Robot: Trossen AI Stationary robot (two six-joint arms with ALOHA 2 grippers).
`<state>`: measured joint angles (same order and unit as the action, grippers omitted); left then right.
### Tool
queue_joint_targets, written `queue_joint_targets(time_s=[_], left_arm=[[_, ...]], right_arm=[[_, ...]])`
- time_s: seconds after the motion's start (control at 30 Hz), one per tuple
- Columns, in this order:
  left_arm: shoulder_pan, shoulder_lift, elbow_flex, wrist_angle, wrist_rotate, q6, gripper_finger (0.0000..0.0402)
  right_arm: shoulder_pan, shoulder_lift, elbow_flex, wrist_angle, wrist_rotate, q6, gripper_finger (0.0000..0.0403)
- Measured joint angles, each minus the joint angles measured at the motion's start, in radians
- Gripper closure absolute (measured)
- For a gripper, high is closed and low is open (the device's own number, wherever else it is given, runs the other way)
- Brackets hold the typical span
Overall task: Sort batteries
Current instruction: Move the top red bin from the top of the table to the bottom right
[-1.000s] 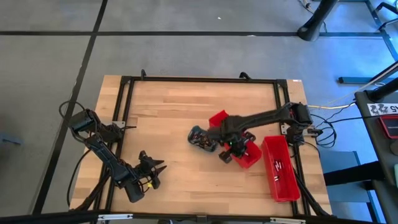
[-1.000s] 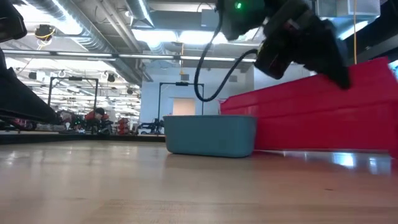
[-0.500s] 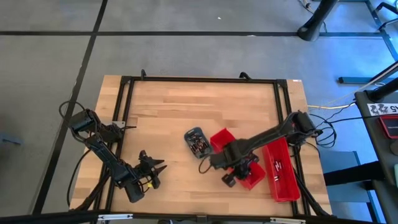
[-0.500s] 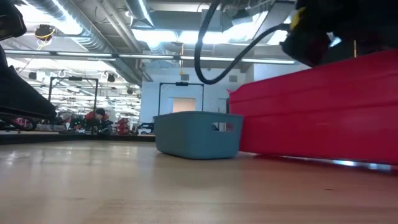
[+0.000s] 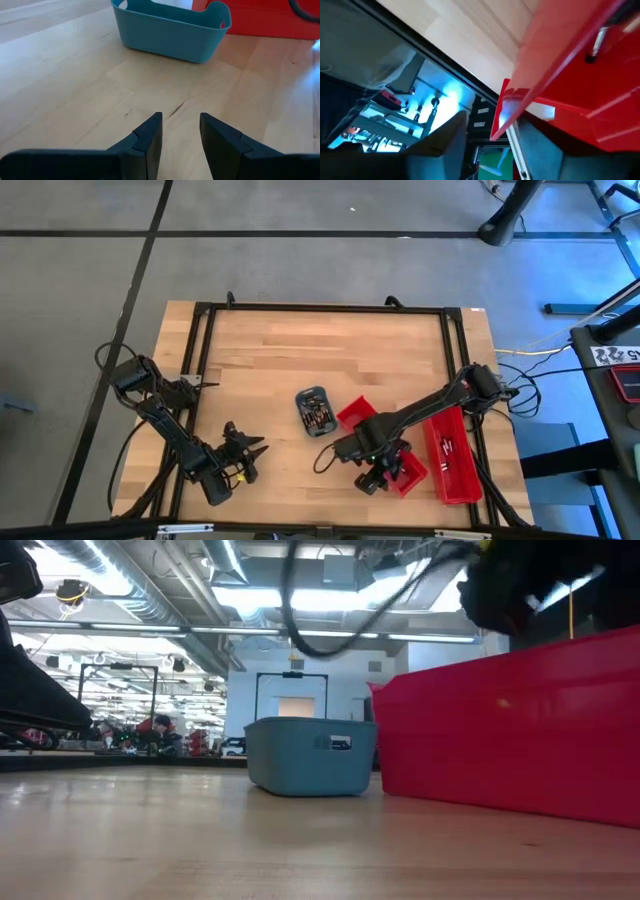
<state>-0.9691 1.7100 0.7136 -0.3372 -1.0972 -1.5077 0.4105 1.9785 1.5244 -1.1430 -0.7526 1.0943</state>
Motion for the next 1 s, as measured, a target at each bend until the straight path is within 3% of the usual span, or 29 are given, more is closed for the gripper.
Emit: queue_joint_targets(time_s=[0.2,0.4,0.7,1.0], left_arm=[[0.000,0.000,0.000,0.004,0.000,-0.002,0.0281],[0.000,0.000,0.000,0.009,0.000,-0.002,0.0281],[0.000,0.000,0.000,0.009,0.000,-0.003,0.0281],[0.002,0.000,0.000,0.009,0.000,-0.003,0.0281]], right_arm=[[-0.013,0.000,0.110,-0.063,0.028,-0.028,0.0178],[-0.011,0.000,0.213,-0.151,0.028,-0.046,0.0173],[-0.012,0.000,0.336,-0.281,0.109,-0.151,0.0173],[-0.022,0.000,0.414,-0.263,0.381,-0.363,0.0173]])
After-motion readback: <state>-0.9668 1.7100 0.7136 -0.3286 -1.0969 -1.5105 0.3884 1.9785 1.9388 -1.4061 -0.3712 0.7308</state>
